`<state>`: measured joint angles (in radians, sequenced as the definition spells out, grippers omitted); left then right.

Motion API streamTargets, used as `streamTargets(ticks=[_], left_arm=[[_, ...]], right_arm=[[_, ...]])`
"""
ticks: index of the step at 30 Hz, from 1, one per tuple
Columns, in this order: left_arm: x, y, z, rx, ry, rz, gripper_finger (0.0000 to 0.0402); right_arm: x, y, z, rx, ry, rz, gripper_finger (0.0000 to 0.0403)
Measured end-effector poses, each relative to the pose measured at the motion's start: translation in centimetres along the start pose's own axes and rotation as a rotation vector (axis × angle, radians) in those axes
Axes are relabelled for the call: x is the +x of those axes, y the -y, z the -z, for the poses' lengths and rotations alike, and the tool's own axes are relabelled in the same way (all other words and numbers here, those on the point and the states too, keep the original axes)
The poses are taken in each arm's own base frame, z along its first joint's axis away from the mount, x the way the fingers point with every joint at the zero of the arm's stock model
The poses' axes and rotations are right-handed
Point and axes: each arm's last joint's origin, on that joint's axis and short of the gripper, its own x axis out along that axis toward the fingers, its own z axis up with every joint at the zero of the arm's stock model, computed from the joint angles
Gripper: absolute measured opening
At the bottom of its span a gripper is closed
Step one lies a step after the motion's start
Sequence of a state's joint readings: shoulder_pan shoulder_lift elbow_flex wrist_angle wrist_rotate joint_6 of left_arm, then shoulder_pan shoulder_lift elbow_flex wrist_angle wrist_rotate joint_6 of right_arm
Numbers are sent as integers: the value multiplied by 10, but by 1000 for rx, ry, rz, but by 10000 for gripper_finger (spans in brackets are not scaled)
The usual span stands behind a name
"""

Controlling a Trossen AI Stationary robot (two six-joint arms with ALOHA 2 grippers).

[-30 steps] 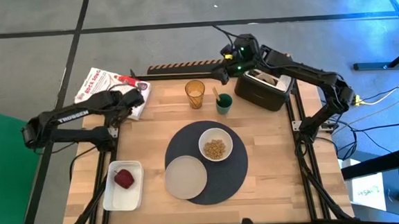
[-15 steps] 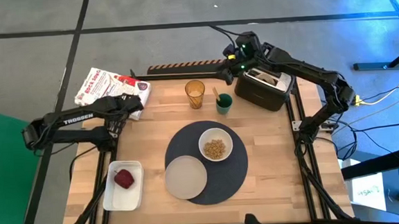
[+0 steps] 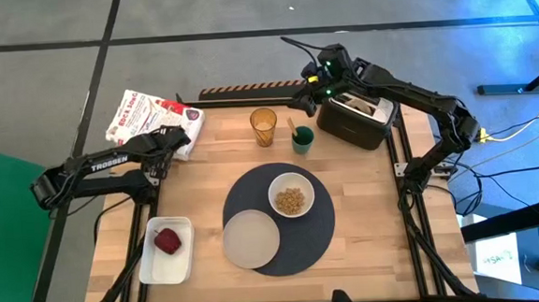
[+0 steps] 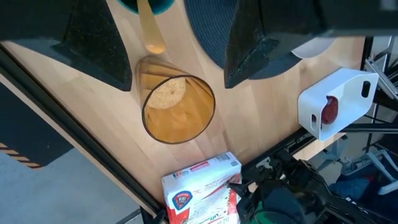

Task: Arrange a breakfast setting
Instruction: Put the cereal box on the top left of the table upright

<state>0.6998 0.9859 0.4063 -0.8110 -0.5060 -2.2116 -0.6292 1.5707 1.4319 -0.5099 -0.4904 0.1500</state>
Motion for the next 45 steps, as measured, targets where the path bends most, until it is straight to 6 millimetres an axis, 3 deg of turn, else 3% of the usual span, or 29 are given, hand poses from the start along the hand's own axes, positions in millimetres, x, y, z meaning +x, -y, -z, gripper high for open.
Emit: streamTargets(ticks=[7, 13, 22, 30, 36, 45], left_arm=[[0, 1, 0, 20, 2, 10, 78], [0, 2, 1, 64, -4, 19, 41], [-9, 11, 7, 159, -11, 93, 36], [-37, 39, 10, 379, 92, 275, 20], [-58, 56, 12, 690, 226, 366, 16], [-76, 65, 13, 910, 396, 415, 16]], right_arm=[[0, 0, 0, -1, -2, 0, 246], [0, 0, -1, -6, 7, -1, 246], [0, 0, -2, -15, 22, -3, 246], [0, -1, -4, -24, 38, -6, 246], [0, -1, -4, -23, 39, -11, 246], [-2, -3, -10, -45, 77, -46, 246]])
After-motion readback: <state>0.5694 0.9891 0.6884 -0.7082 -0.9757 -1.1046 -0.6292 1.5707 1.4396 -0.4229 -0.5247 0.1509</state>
